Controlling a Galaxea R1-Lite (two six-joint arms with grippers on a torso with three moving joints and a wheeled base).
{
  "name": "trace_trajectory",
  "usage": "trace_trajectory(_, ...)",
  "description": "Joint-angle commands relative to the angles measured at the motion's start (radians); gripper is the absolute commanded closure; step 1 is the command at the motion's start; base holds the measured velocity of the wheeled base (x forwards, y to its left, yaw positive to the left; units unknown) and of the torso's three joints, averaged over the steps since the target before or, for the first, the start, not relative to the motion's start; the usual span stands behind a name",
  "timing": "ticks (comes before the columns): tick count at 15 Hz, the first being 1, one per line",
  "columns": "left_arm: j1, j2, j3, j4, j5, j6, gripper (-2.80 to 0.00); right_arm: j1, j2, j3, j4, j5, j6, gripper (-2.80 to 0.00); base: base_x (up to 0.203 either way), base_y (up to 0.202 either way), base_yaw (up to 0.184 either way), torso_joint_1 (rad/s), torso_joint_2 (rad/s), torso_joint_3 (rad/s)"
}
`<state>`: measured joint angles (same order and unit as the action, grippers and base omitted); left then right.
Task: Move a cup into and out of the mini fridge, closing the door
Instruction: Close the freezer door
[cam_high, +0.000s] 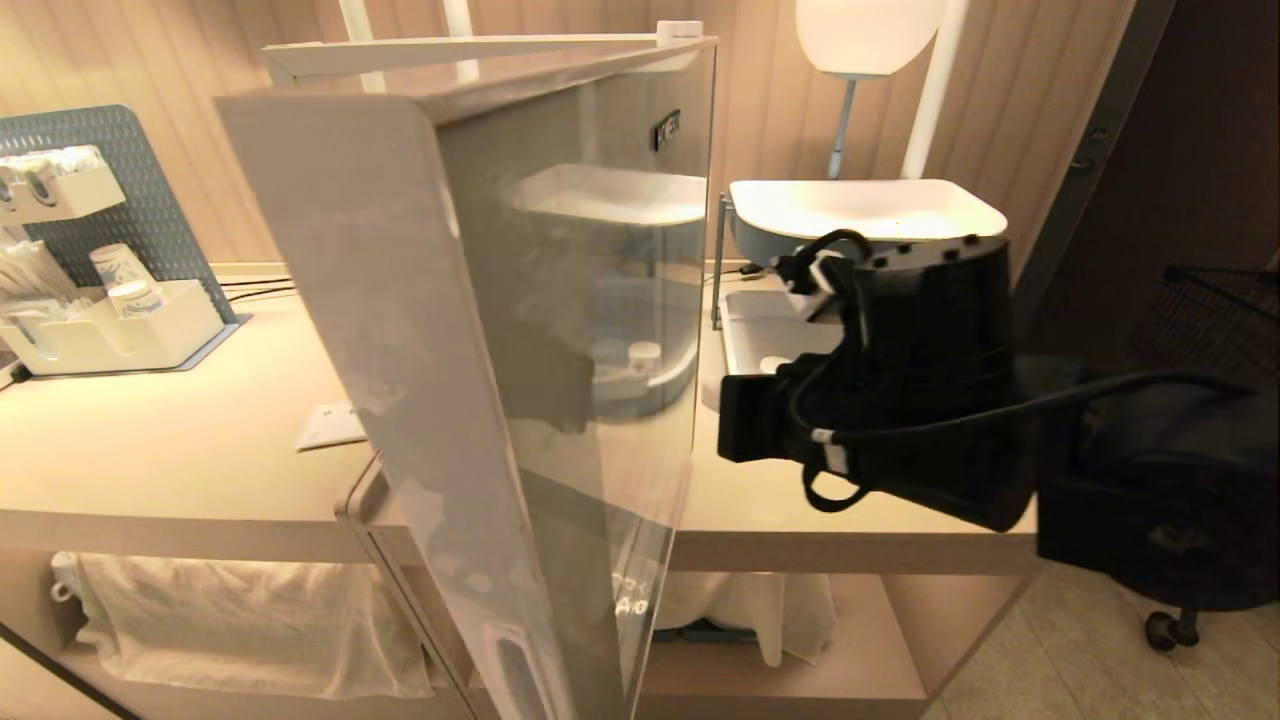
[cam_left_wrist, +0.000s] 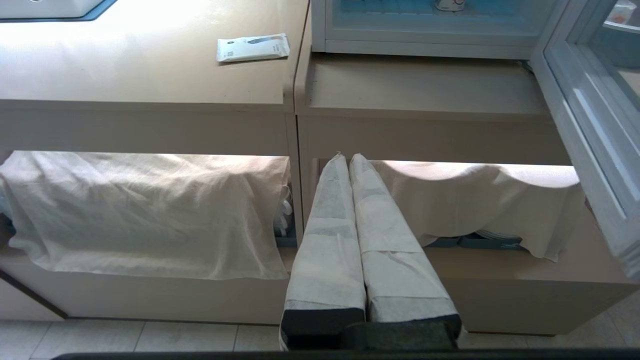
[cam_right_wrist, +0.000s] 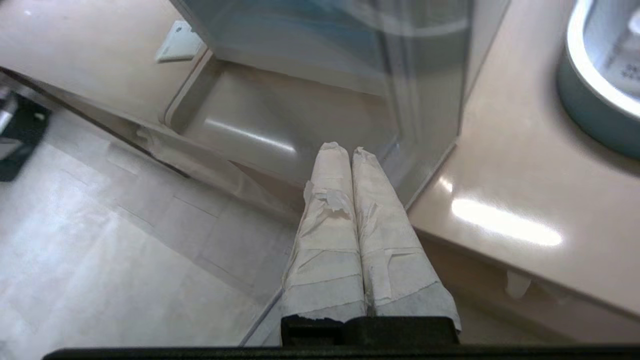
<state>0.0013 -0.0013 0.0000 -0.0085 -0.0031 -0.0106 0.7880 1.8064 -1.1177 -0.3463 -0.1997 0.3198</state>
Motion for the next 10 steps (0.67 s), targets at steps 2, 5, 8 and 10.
trace_trajectory(2, 0.000, 0.000, 0.002, 0.001, 0.000, 0.000, 0.00, 0.077, 0.216, -0.150, -0.008, -0.074, -0.058, 0.00, 0.000, 0.000, 0.000, 0.000, 0.00, 0.000)
trace_trajectory(5, 0.000, 0.000, 0.002, -0.001, 0.000, 0.000, 0.00, 0.094, 0.339, -0.291, -0.008, -0.119, -0.095, 0.00, 0.000, 0.000, 0.000, 0.000, 0.00, 0.000)
trace_trajectory(8, 0.000, 0.000, 0.002, -0.001, 0.000, 0.000, 0.00, 0.115, 0.427, -0.414, 0.000, -0.169, -0.161, 0.00, 0.000, 0.000, 0.000, 0.000, 0.00, 0.000)
trace_trajectory(10, 0.000, 0.000, 0.002, 0.001, 0.000, 0.000, 0.00, 0.129, 0.438, -0.425, 0.000, -0.214, -0.185, 0.00, 0.000, 0.000, 0.000, 0.000, 0.00, 0.000)
